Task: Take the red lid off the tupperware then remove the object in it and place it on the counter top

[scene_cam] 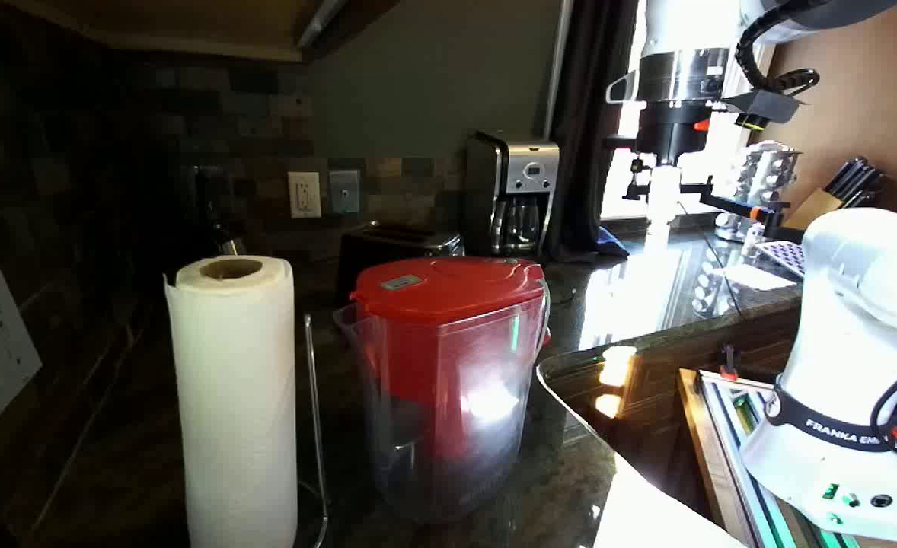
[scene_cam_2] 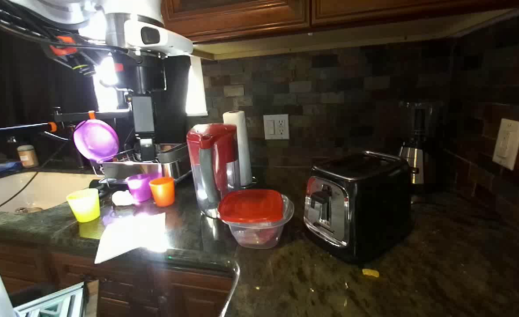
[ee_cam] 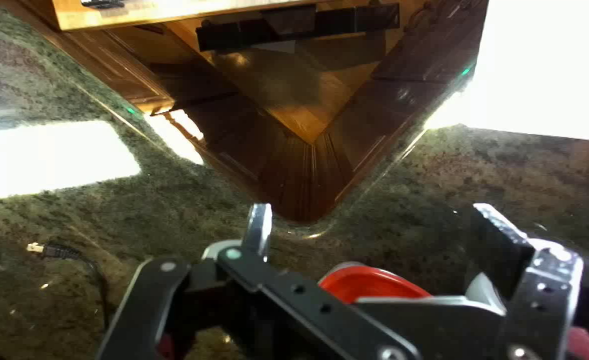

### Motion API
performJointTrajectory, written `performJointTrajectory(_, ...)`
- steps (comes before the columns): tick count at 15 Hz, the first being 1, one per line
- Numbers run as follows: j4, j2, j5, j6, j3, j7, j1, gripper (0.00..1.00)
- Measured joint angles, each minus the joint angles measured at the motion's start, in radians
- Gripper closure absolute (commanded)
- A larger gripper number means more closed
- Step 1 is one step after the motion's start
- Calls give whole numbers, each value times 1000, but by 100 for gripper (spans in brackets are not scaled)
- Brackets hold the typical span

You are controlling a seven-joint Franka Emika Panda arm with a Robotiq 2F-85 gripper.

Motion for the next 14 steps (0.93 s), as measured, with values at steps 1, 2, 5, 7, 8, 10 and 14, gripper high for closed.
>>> performJointTrajectory(1,0,0,0,0,0,0,0,0)
performJointTrajectory(2,0,0,0,0,0,0,0,0)
performJointTrajectory(5,0,0,0,0,0,0,0,0)
performJointTrajectory(7,0,0,0,0,0,0,0,0)
performJointTrajectory(8,0,0,0,0,0,0,0,0)
performJointTrajectory(10,1,1,-1,8,-1,2,-4,0)
performJointTrajectory(14,-4,44,-5,138,-29,18,-62,0)
